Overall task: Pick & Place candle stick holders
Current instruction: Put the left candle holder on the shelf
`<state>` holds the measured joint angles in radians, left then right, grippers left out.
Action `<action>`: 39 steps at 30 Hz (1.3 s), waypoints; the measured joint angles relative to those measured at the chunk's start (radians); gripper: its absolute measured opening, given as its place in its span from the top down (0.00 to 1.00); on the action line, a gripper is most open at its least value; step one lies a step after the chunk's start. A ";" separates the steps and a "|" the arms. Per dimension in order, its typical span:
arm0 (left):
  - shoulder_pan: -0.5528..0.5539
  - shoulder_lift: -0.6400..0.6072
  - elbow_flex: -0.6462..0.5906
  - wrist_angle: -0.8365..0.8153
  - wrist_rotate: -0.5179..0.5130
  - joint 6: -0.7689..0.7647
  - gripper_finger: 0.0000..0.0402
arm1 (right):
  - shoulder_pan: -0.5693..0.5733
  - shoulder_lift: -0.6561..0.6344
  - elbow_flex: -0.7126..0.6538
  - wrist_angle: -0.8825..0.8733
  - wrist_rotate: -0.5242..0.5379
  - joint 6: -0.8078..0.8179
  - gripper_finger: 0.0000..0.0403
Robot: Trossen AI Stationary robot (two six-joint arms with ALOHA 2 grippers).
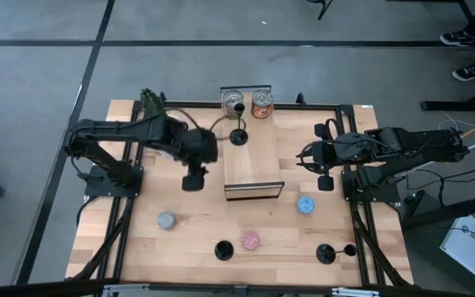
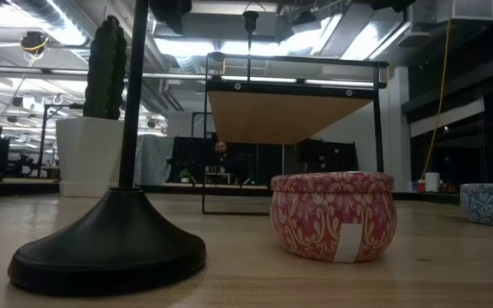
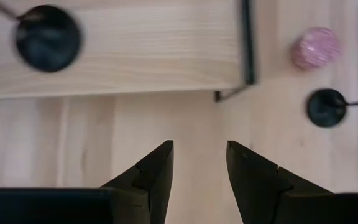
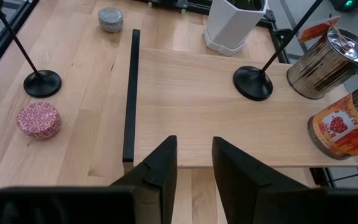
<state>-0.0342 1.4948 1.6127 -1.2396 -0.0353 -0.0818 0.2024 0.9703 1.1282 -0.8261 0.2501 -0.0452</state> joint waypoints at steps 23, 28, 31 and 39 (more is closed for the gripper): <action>-0.501 0.001 -0.373 0.424 -0.212 -0.190 0.64 | 0.000 0.000 0.000 0.000 0.000 0.000 0.75; -0.580 0.001 -0.461 0.633 -0.233 -0.195 0.64 | 0.000 0.000 0.000 0.000 0.000 0.000 0.75; -0.609 0.001 -0.519 0.768 -0.234 -0.195 0.64 | 0.000 0.000 0.000 0.000 0.000 0.000 0.75; -0.628 0.001 -0.681 1.188 -0.255 -0.147 0.64 | 0.000 0.000 0.000 0.000 0.000 0.000 0.75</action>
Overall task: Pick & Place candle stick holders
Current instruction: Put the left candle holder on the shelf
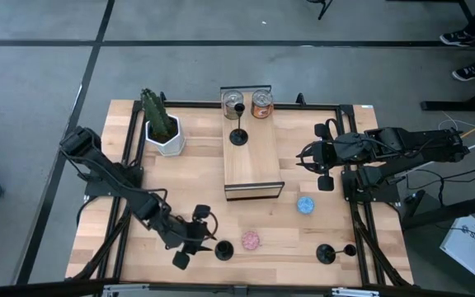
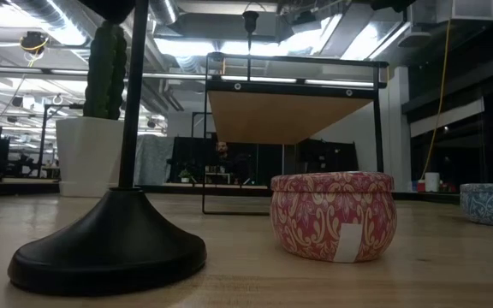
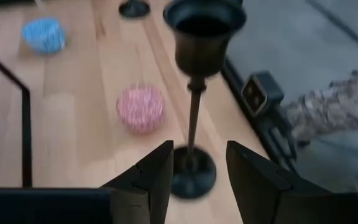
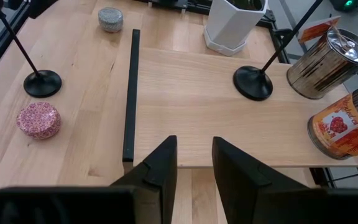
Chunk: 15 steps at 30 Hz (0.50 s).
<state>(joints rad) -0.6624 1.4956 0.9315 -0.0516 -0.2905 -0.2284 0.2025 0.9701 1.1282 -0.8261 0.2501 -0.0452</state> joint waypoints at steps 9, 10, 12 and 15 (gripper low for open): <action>0.000 0.001 -0.114 0.255 -0.002 0.023 0.64 | 0.000 0.000 0.000 0.000 0.000 0.000 0.75; 0.000 0.004 -0.120 0.274 -0.009 0.024 0.64 | 0.000 0.000 0.000 0.000 0.000 0.000 0.75; 0.000 0.020 -0.121 0.298 -0.034 0.026 0.64 | 0.000 0.000 0.000 0.000 0.000 0.000 0.75; 0.000 0.065 -0.122 0.347 -0.053 0.062 0.64 | 0.000 0.000 0.000 0.000 0.000 0.000 0.75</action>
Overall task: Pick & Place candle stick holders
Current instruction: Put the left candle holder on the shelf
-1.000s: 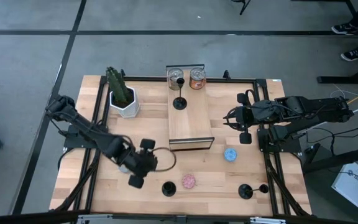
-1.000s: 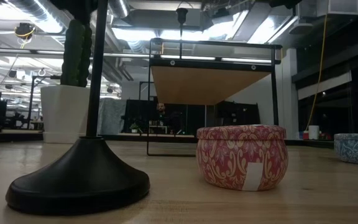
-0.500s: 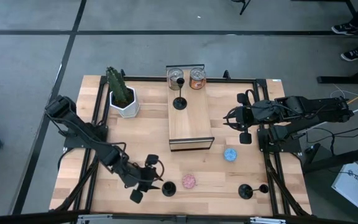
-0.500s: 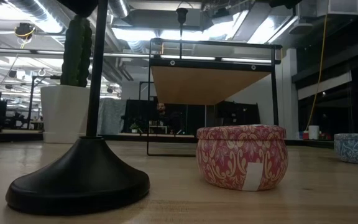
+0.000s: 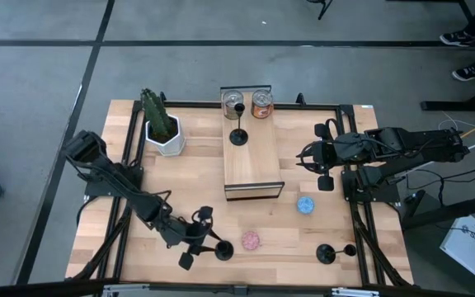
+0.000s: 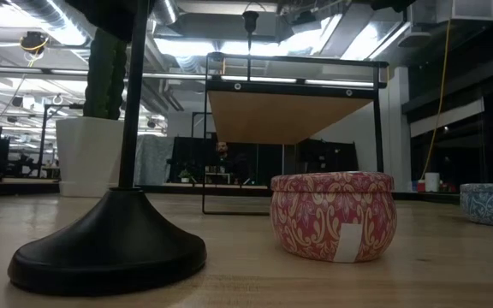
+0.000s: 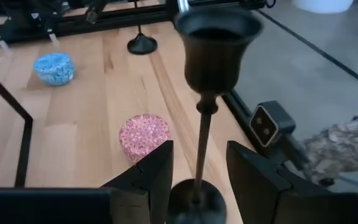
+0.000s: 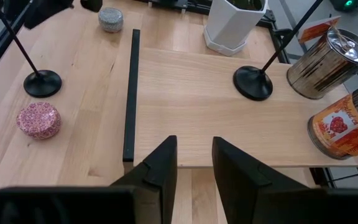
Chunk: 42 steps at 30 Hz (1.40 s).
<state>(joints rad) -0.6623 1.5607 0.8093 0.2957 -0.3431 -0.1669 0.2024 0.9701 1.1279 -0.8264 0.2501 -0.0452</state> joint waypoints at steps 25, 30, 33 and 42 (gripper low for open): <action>0.003 0.084 0.000 0.181 -0.005 -0.033 0.83 | 0.000 0.000 0.000 0.000 0.000 0.000 0.75; 0.003 0.084 0.000 0.181 -0.007 -0.033 0.97 | 0.000 0.000 0.000 0.000 0.000 0.000 0.75; 0.003 0.084 0.000 0.181 -0.018 -0.051 0.97 | 0.000 0.000 0.000 0.000 0.000 0.000 0.75; 0.023 0.046 0.000 0.175 0.049 -0.056 0.98 | 0.000 0.000 0.000 0.000 0.000 0.000 0.74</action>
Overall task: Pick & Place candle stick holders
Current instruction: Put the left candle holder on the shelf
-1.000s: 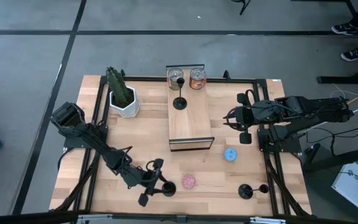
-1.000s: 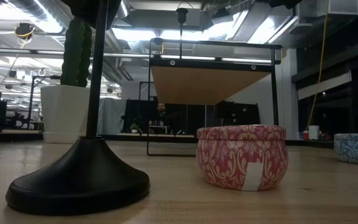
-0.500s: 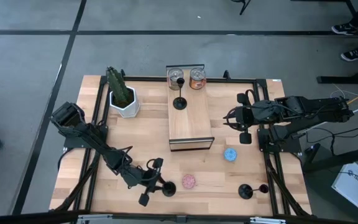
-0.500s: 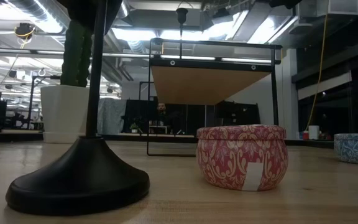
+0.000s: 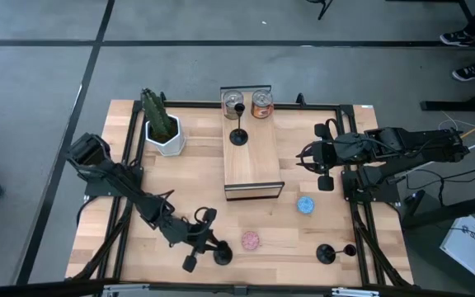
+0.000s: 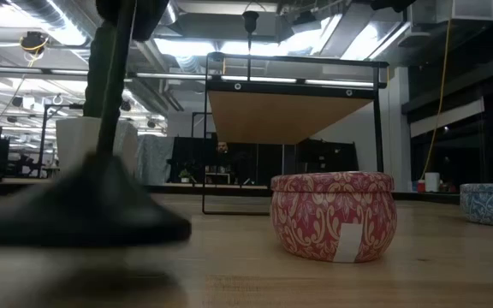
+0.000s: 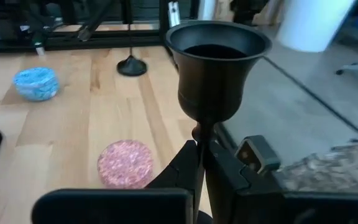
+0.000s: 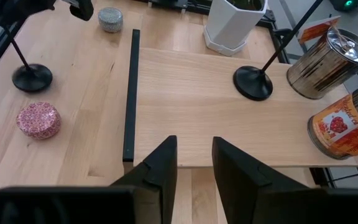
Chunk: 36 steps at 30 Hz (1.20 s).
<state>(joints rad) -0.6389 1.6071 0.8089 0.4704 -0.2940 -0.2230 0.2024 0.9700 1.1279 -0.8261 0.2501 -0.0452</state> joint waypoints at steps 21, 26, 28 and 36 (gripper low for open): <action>0.184 -0.200 0.000 -0.087 0.277 0.182 0.98 | 0.000 0.000 0.000 0.000 0.000 0.000 0.75; 0.229 -0.204 0.041 -0.130 0.343 0.190 0.98 | 0.000 0.000 0.000 0.000 0.000 0.000 0.75; 0.245 -0.204 0.072 -0.162 0.374 0.207 0.98 | 0.000 0.000 0.000 0.000 0.000 0.000 0.75; 0.308 -0.204 0.185 -0.268 0.392 0.314 0.98 | 0.000 0.000 0.000 0.000 0.000 0.000 0.75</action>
<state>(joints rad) -0.3306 1.4036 0.9939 0.2029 0.0978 0.0908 0.2027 0.9701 1.1280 -0.8261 0.2501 -0.0452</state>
